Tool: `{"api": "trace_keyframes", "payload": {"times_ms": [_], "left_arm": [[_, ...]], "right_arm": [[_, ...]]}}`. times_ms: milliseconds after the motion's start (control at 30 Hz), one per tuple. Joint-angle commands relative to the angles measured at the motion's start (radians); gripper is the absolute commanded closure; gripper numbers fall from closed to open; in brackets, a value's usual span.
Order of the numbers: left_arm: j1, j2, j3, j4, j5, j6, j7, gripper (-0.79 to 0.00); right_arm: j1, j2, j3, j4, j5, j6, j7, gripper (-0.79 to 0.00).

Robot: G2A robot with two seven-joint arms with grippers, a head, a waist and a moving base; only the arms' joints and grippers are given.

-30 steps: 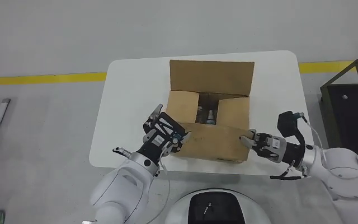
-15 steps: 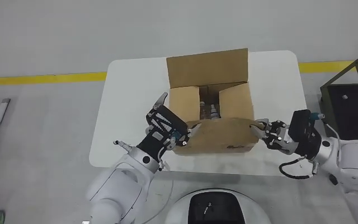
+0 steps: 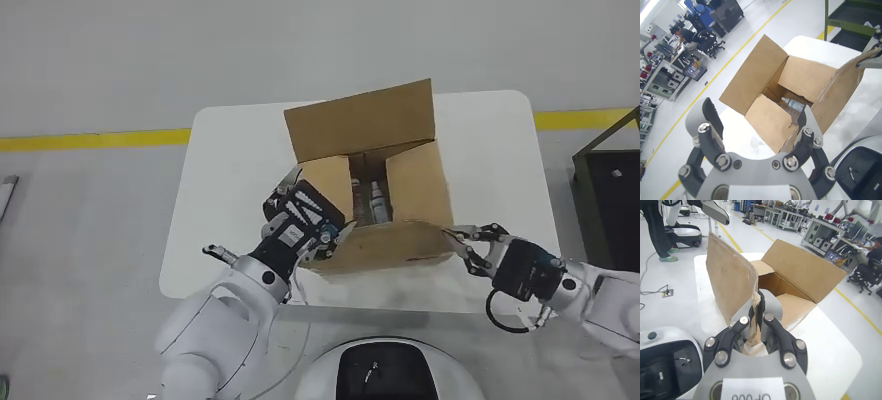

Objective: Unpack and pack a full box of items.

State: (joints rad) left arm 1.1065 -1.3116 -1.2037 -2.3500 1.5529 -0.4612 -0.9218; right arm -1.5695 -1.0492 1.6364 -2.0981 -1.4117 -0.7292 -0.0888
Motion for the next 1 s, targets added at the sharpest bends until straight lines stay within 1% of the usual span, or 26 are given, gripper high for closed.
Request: {"api": "trace_keyframes", "payload": {"times_ms": [0,133,267,400,667,767,967], "left_arm": [[-0.015,-0.002,0.023,0.000,-0.003,0.009,-0.033,-0.785],[-0.038,-0.006,0.055,0.000,-0.003,0.031,-0.070,-0.785],[-0.053,-0.008,0.078,0.008,-0.013,0.036,-0.120,-0.785],[-0.074,-0.011,0.089,0.032,-0.020,0.054,-0.141,-0.785],[-0.107,-0.016,0.126,0.069,-0.020,0.058,-0.211,-0.785],[-0.115,-0.019,0.128,0.072,-0.025,0.079,-0.219,-0.785],[-0.125,-0.021,0.130,0.080,-0.030,0.086,-0.231,-0.785]], "right_arm": [[-0.019,0.000,-0.010,0.010,-0.095,0.036,-0.095,0.000],[-0.041,0.000,-0.017,0.032,-0.167,0.084,-0.210,0.000],[-0.054,0.002,-0.017,0.041,-0.203,0.103,-0.263,0.000],[-0.064,0.003,-0.018,0.047,-0.220,0.111,-0.285,0.000],[-0.075,0.006,-0.023,0.046,-0.236,0.110,-0.284,0.000],[-0.078,0.008,-0.024,0.048,-0.247,0.113,-0.293,0.000],[-0.086,0.012,-0.020,0.044,-0.288,0.115,-0.323,0.000]]}}
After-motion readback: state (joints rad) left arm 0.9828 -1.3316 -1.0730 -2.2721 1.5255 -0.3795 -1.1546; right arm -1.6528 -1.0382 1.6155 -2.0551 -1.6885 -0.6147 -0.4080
